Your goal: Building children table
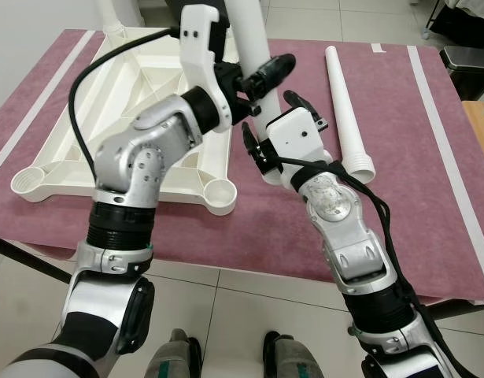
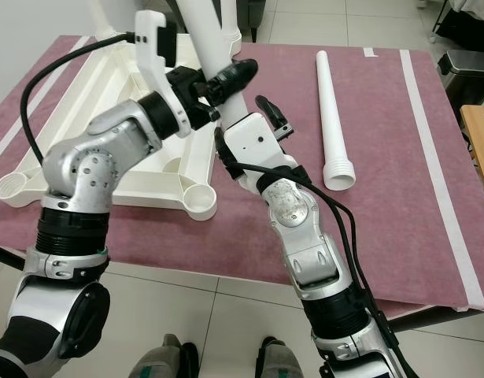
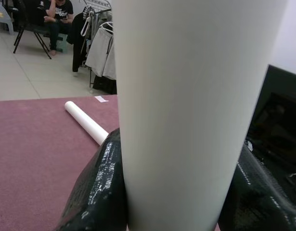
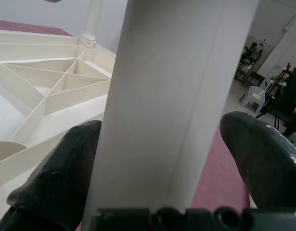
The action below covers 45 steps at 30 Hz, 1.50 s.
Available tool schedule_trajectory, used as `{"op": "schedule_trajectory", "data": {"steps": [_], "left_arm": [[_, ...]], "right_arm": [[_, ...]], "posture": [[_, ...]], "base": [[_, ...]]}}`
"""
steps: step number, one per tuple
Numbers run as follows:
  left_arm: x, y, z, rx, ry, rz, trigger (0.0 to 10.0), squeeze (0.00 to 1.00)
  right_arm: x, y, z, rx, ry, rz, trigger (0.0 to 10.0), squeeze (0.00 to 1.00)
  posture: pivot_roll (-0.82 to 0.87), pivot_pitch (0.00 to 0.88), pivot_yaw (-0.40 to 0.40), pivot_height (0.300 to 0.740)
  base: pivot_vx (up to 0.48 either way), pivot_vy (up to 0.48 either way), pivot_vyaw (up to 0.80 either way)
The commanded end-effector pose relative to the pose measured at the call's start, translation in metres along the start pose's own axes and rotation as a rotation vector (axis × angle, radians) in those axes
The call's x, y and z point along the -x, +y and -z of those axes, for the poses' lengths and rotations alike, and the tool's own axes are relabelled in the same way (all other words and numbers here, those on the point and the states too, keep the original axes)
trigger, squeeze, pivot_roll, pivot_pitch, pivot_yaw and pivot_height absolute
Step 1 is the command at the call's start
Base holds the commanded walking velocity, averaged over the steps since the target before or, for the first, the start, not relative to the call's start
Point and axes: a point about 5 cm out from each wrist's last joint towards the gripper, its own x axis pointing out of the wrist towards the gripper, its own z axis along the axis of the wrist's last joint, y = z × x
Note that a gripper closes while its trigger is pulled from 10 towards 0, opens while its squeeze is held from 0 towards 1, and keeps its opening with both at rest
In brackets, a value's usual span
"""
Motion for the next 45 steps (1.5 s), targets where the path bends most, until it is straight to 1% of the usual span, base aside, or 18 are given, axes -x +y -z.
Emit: {"op": "schedule_trajectory", "data": {"steps": [1, 7, 10, 11, 12, 14, 16, 19, 25, 27, 28, 30, 39, 40, 41, 42, 43, 45], "left_arm": [[0.003, 0.0, -0.004, -0.063, -0.02, -0.031, 0.0, 0.0], [0.001, 0.001, -0.003, -0.158, -0.035, -0.098, 0.0, 0.0], [0.001, -0.001, -0.002, -0.28, -0.064, -0.106, 0.0, 0.0], [0.001, -0.001, -0.002, -0.28, -0.064, -0.106, 0.0, 0.0], [0.001, -0.002, 0.0, -0.318, -0.065, -0.102, 0.0, 0.0], [0.001, -0.002, 0.0, -0.318, -0.065, -0.102, 0.0, 0.0], [0.0, -0.004, 0.004, -0.323, -0.06, -0.095, 0.0, 0.0], [-0.001, -0.004, 0.006, -0.302, -0.064, -0.095, 0.0, 0.0], [0.0, -0.002, 0.006, -0.26, -0.075, -0.099, 0.0, 0.0], [0.001, -0.001, 0.006, -0.226, -0.076, -0.103, 0.0, 0.0], [0.001, -0.001, 0.006, -0.226, -0.076, -0.103, 0.0, 0.0], [0.002, 0.001, 0.006, -0.207, -0.078, -0.108, 0.0, 0.0], [0.001, 0.006, 0.013, -0.192, -0.039, -0.125, 0.0, 0.0], [0.001, 0.005, 0.014, -0.196, -0.026, -0.119, 6.2, 0.0], [0.001, 0.005, 0.015, -0.199, -0.018, -0.113, 10.0, 0.0], [0.001, 0.005, 0.015, -0.199, -0.018, -0.113, 10.0, 0.0], [0.002, 0.004, 0.019, -0.179, -0.004, -0.078, 10.0, 1.0], [0.004, 0.003, 0.021, -0.163, 0.001, -0.047, 10.0, 1.0]], "right_arm": [[-0.002, -0.002, 0.003, 0.019, 0.038, 0.035, 10.0, 0.0], [-0.004, -0.004, 0.006, -0.004, 0.099, 0.115, 10.0, 0.0], [-0.007, -0.004, 0.007, -0.15, 0.156, 0.151, 10.0, 0.0], [-0.007, -0.004, 0.007, -0.15, 0.156, 0.151, 10.0, 0.0], [-0.008, -0.006, 0.007, -0.189, 0.169, 0.164, 8.4, 0.0], [-0.008, -0.006, 0.007, -0.189, 0.169, 0.164, 8.4, 0.0], [-0.008, -0.012, 0.005, -0.214, 0.177, 0.189, 5.1, 0.0], [-0.008, -0.013, 0.002, -0.231, 0.178, 0.198, 4.1, 0.0], [-0.008, -0.011, -0.002, -0.273, 0.173, 0.208, 3.8, 0.0], [-0.009, -0.013, -0.002, -0.303, 0.169, 0.228, 1.7, 0.0], [-0.009, -0.013, -0.002, -0.303, 0.169, 0.228, 1.7, 0.0], [-0.009, -0.016, -0.003, -0.316, 0.165, 0.251, 0.0, 0.0], [-0.009, -0.016, -0.007, -0.291, 0.133, 0.235, 0.0, 0.0], [-0.009, -0.016, -0.007, -0.293, 0.132, 0.23, 0.0, 0.0], [-0.009, -0.015, -0.008, -0.295, 0.131, 0.226, 0.0, 0.0], [-0.009, -0.015, -0.008, -0.295, 0.131, 0.226, 0.0, 0.0], [-0.008, -0.016, -0.007, -0.305, 0.129, 0.219, 0.0, 0.0], [-0.007, -0.016, -0.007, -0.313, 0.129, 0.217, 0.0, 0.0]], "posture": [[-0.06, 0.13, 0.112, 0.74], [-0.06, 0.131, 0.111, 0.74], [-0.07, 0.133, 0.111, 0.74], [-0.07, 0.133, 0.111, 0.74], [-0.07, 0.137, 0.112, 0.74], [-0.07, 0.137, 0.112, 0.74], [-0.07, 0.139, 0.112, 0.74], [-0.07, 0.141, 0.113, 0.74], [-0.07, 0.143, 0.114, 0.74], [-0.07, 0.143, 0.113, 0.74], [-0.07, 0.143, 0.113, 0.74], [-0.07, 0.143, 0.113, 0.74], [-0.07, 0.145, 0.114, 0.74], [-0.07, 0.147, 0.113, 0.74], [-0.07, 0.147, 0.113, 0.74], [-0.07, 0.147, 0.113, 0.74], [-0.07, 0.149, 0.113, 0.74], [-0.07, 0.149, 0.113, 0.74]], "base": [[0.0, 0.0, 0.0], [0.0, 0.0, 0.0], [0.0, 0.0, 0.0], [0.0, 0.0, 0.0], [0.0, 0.0, 0.0], [0.0, 0.0, 0.0], [0.0, 0.0, 0.0], [0.0, 0.0, 0.0], [0.0, 0.0, 0.0], [0.0, 0.0, 0.0], [0.0, 0.0, 0.0], [0.0, 0.0, 0.0], [0.0, 0.0, 0.0], [0.0, 0.0, 0.0], [0.0, 0.0, 0.0], [0.0, 0.0, 0.0], [0.0, 0.0, 0.0], [0.0, 0.0, 0.0]]}}
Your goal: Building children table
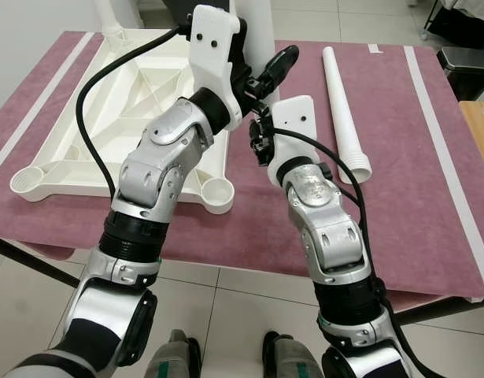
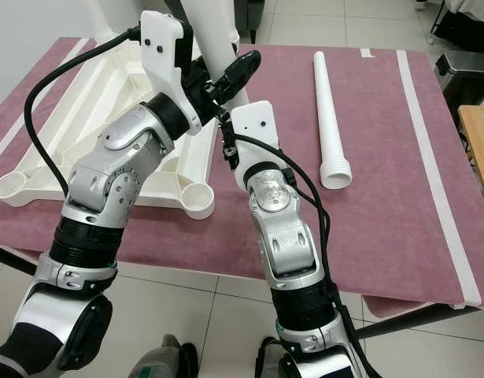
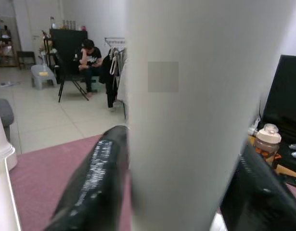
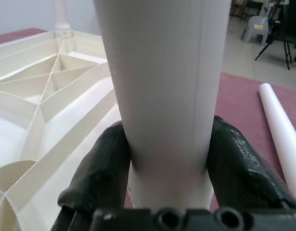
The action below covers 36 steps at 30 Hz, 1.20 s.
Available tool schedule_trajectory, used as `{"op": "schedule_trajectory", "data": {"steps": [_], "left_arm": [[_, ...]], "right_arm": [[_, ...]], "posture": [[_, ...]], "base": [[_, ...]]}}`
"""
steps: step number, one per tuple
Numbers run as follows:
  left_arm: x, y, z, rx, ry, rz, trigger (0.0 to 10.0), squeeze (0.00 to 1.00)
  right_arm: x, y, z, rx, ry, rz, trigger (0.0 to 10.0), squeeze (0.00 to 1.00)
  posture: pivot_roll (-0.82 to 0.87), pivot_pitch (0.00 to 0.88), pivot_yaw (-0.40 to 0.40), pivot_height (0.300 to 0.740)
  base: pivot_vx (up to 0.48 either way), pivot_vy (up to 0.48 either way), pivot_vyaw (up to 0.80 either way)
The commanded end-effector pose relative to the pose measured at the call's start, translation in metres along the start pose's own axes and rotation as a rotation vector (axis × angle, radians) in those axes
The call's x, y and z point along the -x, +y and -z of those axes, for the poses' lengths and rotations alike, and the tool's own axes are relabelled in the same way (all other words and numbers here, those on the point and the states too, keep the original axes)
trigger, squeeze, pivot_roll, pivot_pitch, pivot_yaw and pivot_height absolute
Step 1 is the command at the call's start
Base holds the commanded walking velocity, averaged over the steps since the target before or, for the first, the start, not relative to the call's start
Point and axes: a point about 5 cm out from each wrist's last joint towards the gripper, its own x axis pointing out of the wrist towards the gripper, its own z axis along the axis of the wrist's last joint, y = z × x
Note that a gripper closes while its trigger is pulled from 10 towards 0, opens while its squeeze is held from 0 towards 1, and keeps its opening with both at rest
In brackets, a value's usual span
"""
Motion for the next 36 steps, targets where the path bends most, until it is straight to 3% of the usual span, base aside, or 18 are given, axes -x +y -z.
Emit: {"op": "schedule_trajectory", "data": {"steps": [1, 4, 5, 6, 7, 11, 15, 18, 19, 20, 24, 26, 28, 31, 33, 36], "left_arm": [[0.008, 0.001, 0.019, 0.044, 0.085, 0.052, 10.0, 1.0], [0.01, -0.002, 0.018, 0.091, 0.082, 0.078, 10.0, 1.0], [0.011, -0.003, 0.017, 0.1, 0.074, 0.088, 10.0, 0.94], [0.011, -0.003, 0.017, 0.1, 0.074, 0.088, 10.0, 0.94], [0.015, -0.002, 0.012, 0.146, 0.048, 0.105, 10.0, 0.0], [0.022, -0.002, 0.005, 0.204, 0.007, 0.157, 10.0, 0.0], [0.047, -0.004, -0.016, 0.284, -0.083, 0.317, 10.0, 0.0], [0.056, -0.001, -0.022, 0.301, -0.108, 0.339, 10.0, 0.0], [0.063, 0.004, -0.026, 0.3, -0.115, 0.316, 10.0, 0.0], [0.067, 0.013, -0.023, 0.258, -0.082, 0.248, 10.0, 0.0], [0.07, 0.018, -0.02, 0.226, -0.055, 0.198, 10.0, 0.0], [0.077, 0.039, 0.017, -0.016, 0.215, -0.019, 10.0, 0.0], [0.089, 0.048, 0.046, -0.147, 0.379, -0.133, 10.0, 0.0], [0.094, 0.047, 0.056, -0.172, 0.411, -0.164, 10.0, 0.0], [0.102, 0.043, 0.075, -0.176, 0.458, -0.215, 10.0, 0.0], [0.103, 0.04, 0.092, -0.194, 0.459, -0.301, 10.0, 0.0]], "right_arm": [[0.002, -0.013, -0.013, -0.022, -0.063, 0.069, 0.0, 0.0], [0.002, -0.016, -0.012, -0.048, -0.056, 0.075, 0.0, 0.0], [0.002, -0.017, -0.011, -0.056, -0.054, 0.079, 0.0, 0.0], [0.002, -0.017, -0.011, -0.056, -0.054, 0.079, 0.0, 0.0], [0.001, -0.021, -0.011, -0.06, -0.051, 0.087, 0.0, 0.0], [0.0, -0.025, -0.01, -0.062, -0.045, 0.094, 0.0, 0.0], [-0.001, -0.036, -0.002, -0.077, -0.014, 0.109, 0.0, 0.0], [0.0, -0.04, 0.002, -0.106, -0.002, 0.11, 0.0, 0.0], [0.001, -0.044, 0.003, -0.117, -0.008, 0.099, 9.5, 0.0], [0.004, -0.046, 0.004, -0.136, -0.018, 0.083, 10.0, 0.0], [0.005, -0.048, 0.003, -0.147, -0.026, 0.072, 10.0, 0.0], [0.017, -0.05, 0.003, -0.165, -0.063, 0.01, 10.0, 0.0], [0.027, -0.05, 0.006, -0.167, -0.075, -0.034, 10.0, 0.0], [0.031, -0.048, 0.008, -0.159, -0.079, -0.054, 10.0, 0.0], [0.035, -0.046, 0.011, -0.139, -0.093, -0.066, 10.0, 0.0], [0.03, -0.047, 0.017, -0.088, -0.107, -0.007, 10.0, 0.0]], "posture": [[-0.07, 0.149, 0.113, 0.74], [-0.07, 0.149, 0.112, 0.74], [-0.07, 0.148, 0.111, 0.74], [-0.07, 0.148, 0.111, 0.74], [-0.07, 0.149, 0.112, 0.74], [-0.08, 0.149, 0.113, 0.74], [-0.07, 0.148, 0.114, 0.74], [-0.07, 0.147, 0.113, 0.74], [-0.07, 0.147, 0.113, 0.74], [-0.06, 0.142, 0.112, 0.74], [-0.06, 0.142, 0.112, 0.74], [-0.05, 0.139, 0.112, 0.74], [-0.05, 0.139, 0.118, 0.74], [-0.06, 0.135, 0.129, 0.74], [-0.07, 0.13, 0.139, 0.74], [-0.08, 0.116, 0.146, 0.74]], "base": [[0.0, 0.0, 0.0], [0.0, 0.0, 0.0], [0.0, 0.0, 0.0], [0.0, 0.0, 0.0], [0.0, 0.0, 0.0], [0.0, 0.0, 0.0], [0.0, 0.0, 0.0], [0.0, 0.0, 0.0], [0.0, 0.0, 0.0], [0.0, 0.0, 0.0], [0.0, 0.0, 0.0], [0.0, 0.0, 0.0], [0.0, 0.0, 0.0], [0.0, 0.0, 0.0], [0.0, 0.0, 0.0], [0.0, 0.0, 0.0]]}}
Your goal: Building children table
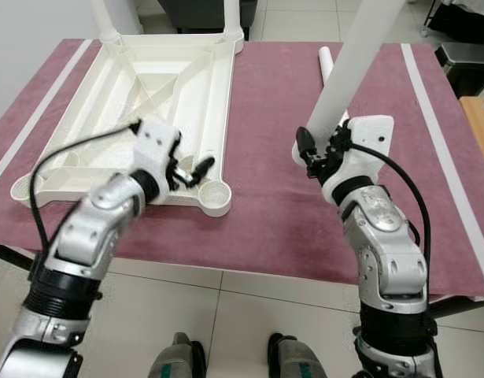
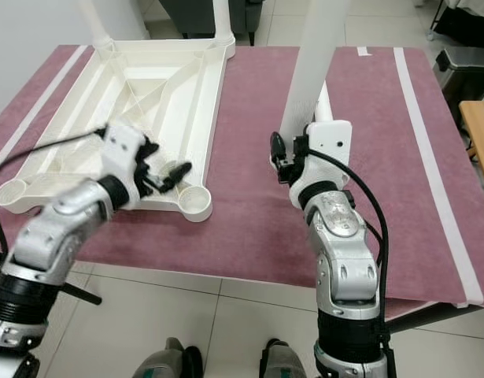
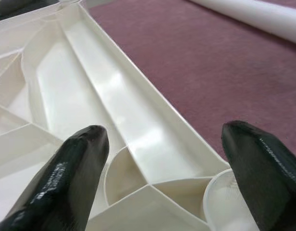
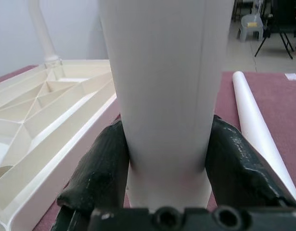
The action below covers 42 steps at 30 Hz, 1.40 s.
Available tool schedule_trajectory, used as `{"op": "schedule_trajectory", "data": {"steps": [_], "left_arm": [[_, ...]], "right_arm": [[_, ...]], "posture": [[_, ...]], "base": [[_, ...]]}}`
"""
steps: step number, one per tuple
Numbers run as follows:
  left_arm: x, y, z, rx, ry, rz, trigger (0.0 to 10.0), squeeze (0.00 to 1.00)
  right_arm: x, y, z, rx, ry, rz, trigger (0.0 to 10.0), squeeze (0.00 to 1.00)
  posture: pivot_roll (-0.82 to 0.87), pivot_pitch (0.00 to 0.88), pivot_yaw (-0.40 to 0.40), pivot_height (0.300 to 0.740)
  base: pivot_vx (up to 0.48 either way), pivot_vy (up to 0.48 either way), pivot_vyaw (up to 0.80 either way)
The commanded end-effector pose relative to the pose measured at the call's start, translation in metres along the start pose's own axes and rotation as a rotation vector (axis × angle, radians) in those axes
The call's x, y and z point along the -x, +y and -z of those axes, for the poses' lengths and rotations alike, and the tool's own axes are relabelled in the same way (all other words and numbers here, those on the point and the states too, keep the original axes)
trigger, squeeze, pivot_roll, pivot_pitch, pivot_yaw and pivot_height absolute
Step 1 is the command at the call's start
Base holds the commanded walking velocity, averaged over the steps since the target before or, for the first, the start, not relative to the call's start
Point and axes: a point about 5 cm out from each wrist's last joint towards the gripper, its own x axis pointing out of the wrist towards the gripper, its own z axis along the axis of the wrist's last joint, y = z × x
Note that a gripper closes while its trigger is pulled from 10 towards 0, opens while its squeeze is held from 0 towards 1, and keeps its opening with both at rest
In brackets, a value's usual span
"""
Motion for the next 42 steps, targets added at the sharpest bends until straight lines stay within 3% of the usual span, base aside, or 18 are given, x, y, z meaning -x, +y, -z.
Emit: {"op": "schedule_trajectory", "data": {"steps": [1, 11, 19, 37, 42], "left_arm": [[0.0, 0.001, 0.008, -0.02, 0.01, -0.062, 10.0, 0.0], [-0.008, 0.007, -0.001, -0.049, -0.093, -0.206, 10.0, 0.0], [-0.01, 0.013, 0.001, -0.066, -0.088, -0.26, 10.0, 0.0], [-0.019, 0.013, -0.001, -0.07, -0.106, -0.264, 10.0, 0.0], [-0.021, 0.012, 0.001, -0.128, -0.087, -0.261, 10.0, 0.0]], "right_arm": [[-0.002, 0.002, 0.0, 0.028, -0.024, 0.015, 10.0, 0.0], [-0.008, 0.006, 0.014, 0.093, 0.008, 0.016, 10.0, 0.0], [-0.006, 0.004, 0.019, 0.07, 0.012, 0.044, 10.0, 0.0], [-0.003, 0.011, 0.015, 0.07, -0.004, -0.029, 10.0, 0.0], [-0.003, 0.012, 0.014, 0.074, -0.008, -0.039, 10.0, 0.0]], "posture": [[-0.08, 0.116, 0.146, 0.74], [-0.08, 0.107, 0.145, 0.74], [-0.08, 0.101, 0.136, 0.74], [-0.09, 0.105, 0.136, 0.74], [-0.09, 0.107, 0.138, 0.74]], "base": [[0.0, 0.0, 0.0], [0.0, 0.0, 0.0], [0.0, 0.0, 0.0], [0.0, 0.427, 0.0], [0.0, 0.096, 0.0]]}}
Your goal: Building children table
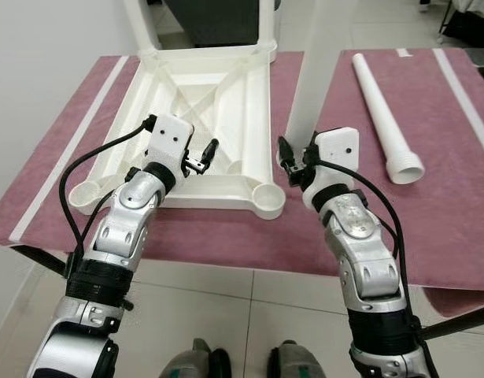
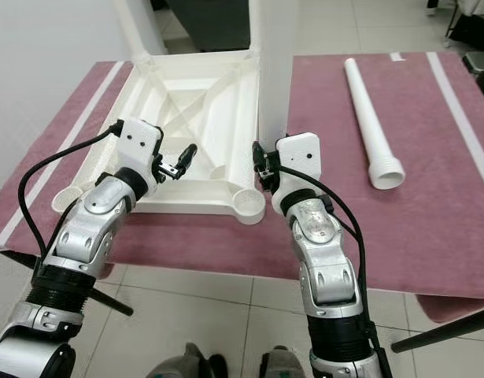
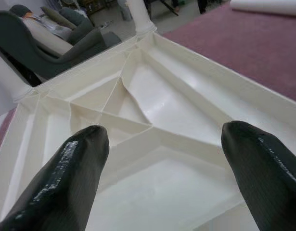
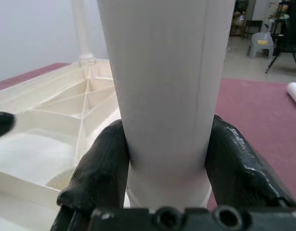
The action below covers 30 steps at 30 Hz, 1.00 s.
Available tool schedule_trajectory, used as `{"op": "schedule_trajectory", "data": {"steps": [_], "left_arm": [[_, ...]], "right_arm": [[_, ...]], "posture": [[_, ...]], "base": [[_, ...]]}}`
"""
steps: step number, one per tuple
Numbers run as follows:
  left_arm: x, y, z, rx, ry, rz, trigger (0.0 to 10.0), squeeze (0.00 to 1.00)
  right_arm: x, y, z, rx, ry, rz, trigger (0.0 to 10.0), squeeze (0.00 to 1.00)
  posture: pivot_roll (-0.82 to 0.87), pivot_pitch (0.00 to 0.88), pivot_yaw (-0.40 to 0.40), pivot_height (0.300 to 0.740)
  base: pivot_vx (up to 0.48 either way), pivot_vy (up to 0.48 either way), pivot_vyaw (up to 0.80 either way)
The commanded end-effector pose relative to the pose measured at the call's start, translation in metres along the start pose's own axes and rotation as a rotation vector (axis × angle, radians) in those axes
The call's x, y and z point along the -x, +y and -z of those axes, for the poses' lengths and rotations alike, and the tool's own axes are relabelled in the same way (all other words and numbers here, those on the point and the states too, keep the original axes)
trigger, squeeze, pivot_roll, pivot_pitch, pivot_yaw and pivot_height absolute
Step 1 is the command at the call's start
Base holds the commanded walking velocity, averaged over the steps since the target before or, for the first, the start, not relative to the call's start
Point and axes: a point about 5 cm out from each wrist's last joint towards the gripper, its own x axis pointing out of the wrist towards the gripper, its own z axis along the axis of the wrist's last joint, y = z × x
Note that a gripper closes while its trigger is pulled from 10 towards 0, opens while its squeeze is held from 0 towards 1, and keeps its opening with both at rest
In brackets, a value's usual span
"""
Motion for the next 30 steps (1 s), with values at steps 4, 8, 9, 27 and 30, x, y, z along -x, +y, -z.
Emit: {"op": "schedule_trajectory", "data": {"steps": [4, 8, 9, 27, 30], "left_arm": [[0.002, 0.009, 0.007, -0.042, 0.03, -0.124, 10.0, 0.0], [0.001, 0.007, 0.007, -0.028, 0.034, -0.116, 10.0, 0.0], [0.001, 0.006, 0.007, -0.023, 0.034, -0.114, 10.0, 0.0], [0.006, -0.003, 0.002, -0.017, 0.035, 0.227, 10.0, 0.0], [0.009, -0.001, 0.001, -0.017, 0.04, 0.349, 10.0, 0.0]], "right_arm": [[0.0, 0.001, -0.007, -0.011, -0.035, -0.008, 10.0, 0.0], [0.0, 0.0, -0.007, -0.009, -0.035, -0.007, 10.0, 0.0], [0.0, 0.0, -0.007, -0.009, -0.035, -0.007, 10.0, 0.0], [0.016, 0.001, 0.002, -0.079, 0.038, -0.126, 10.0, 0.0], [0.02, 0.001, 0.005, -0.075, 0.051, -0.152, 10.0, 0.0]], "posture": [[-0.09, 0.108, 0.14, 0.74], [-0.09, 0.109, 0.141, 0.74], [-0.09, 0.109, 0.141, 0.74], [-0.1, 0.096, 0.128, 0.74], [-0.1, 0.093, 0.124, 0.74]], "base": [[0.0, -0.278, 0.0], [0.0, -0.253, 0.0], [0.0, 0.0, 0.0], [0.0, 0.0, 0.0], [0.0, 0.0, 0.0]]}}
